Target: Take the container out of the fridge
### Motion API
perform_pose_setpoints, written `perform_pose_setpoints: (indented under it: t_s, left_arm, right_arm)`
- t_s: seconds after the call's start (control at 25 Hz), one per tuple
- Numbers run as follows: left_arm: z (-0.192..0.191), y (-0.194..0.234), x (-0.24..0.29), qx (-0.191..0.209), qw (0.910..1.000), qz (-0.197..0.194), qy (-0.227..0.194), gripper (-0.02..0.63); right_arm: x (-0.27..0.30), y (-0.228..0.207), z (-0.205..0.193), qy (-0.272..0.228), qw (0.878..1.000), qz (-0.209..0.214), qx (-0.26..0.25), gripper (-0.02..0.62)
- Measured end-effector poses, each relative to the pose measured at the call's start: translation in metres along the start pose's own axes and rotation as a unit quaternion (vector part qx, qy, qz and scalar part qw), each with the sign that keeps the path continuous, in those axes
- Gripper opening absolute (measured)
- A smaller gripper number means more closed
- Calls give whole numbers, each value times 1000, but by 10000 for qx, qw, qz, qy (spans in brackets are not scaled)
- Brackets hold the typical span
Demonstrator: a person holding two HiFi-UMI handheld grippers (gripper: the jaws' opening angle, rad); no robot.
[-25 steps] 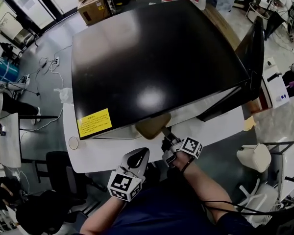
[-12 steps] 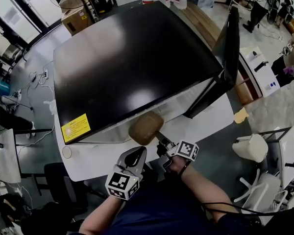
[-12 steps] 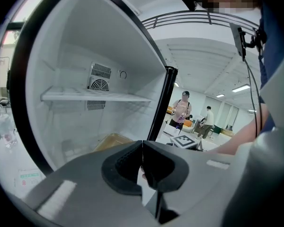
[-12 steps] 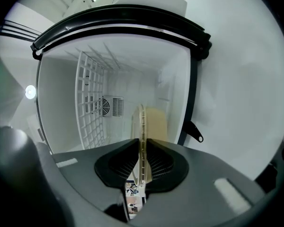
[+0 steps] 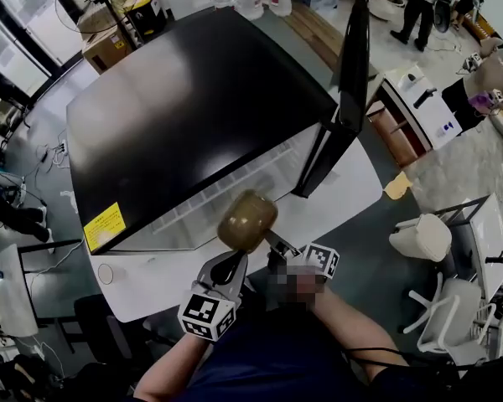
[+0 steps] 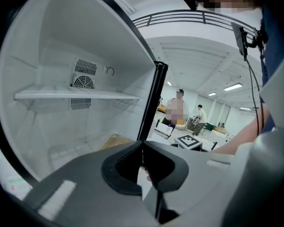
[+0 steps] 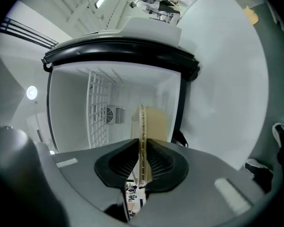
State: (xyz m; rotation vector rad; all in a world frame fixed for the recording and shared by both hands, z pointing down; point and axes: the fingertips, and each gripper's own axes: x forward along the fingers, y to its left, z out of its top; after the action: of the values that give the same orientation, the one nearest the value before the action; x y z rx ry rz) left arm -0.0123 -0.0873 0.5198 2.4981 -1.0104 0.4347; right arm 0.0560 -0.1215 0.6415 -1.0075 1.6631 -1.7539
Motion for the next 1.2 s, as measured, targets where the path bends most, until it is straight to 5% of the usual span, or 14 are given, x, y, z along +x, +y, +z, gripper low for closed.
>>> perform_pose_setpoints:
  t_s: [0.4, 0.64, 0.76, 1.2]
  left_arm:
    - [-2, -35, 23, 199, 9986, -474, 136, 2]
    - [-1, -53, 37, 312, 9968, -713, 198, 2]
    - [-3, -57, 41, 351, 9961, -779, 234, 3]
    - [-8, -59, 47, 430, 9955, -778, 343, 2]
  right_arm:
    - [-47, -10, 25, -504, 9987, -84, 18, 58]
    - [-76, -23, 36, -780, 9955, -491, 199, 58]
    - [-84, -24, 44, -965, 9951, -208, 86, 58]
    - [-120, -52, 64, -1424, 9887, -455, 138, 58]
